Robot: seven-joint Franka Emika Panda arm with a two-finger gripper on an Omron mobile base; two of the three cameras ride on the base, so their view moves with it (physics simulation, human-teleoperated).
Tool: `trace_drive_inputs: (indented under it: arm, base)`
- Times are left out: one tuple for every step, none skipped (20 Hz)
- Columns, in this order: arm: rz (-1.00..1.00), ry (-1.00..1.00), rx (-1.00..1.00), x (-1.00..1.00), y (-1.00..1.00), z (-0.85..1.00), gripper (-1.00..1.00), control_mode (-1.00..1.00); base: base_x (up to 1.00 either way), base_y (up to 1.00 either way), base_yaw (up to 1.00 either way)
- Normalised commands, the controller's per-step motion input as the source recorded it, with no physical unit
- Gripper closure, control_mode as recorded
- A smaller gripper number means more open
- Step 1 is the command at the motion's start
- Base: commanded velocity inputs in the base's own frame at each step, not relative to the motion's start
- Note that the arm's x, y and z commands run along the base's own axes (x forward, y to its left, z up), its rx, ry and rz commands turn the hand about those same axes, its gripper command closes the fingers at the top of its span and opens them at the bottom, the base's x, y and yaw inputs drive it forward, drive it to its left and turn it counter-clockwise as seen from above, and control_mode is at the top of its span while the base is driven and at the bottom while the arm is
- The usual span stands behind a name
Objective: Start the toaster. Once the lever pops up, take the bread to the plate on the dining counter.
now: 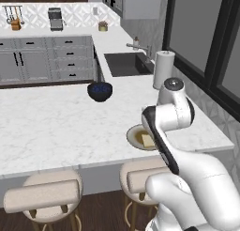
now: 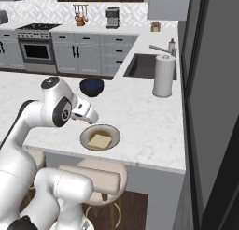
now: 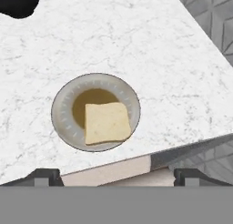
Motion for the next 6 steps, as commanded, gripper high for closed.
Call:
trace_drive_inputs:
  arm:
    - [0.2,0.0,0.0,-0.46,0.21,0.26,-1.0,-1.0]
    - [0.19,0.0,0.0,-0.54,0.15,0.29,-1.0,-1.0]
    - [0.2,0.0,0.0,-0.64,0.12,0.23,-1.0,-1.0]
    - [0.2,0.0,0.0,-0.79,0.09,0.24,-1.0,-1.0]
    - [0.17,0.0,0.0,-0.83,0.0,0.22,-1.0,-1.0]
    - [0.17,0.0,0.0,-0.85,0.0,0.17,-1.0,-1.0]
  base:
    - [0.0,0.0,0.0]
    - [0.0,0.0,0.0]
    - [0.0,0.0,0.0]
    - [0.0,0.0,0.0]
    - [0.0,0.0,0.0]
    - [0.0,0.0,0.0]
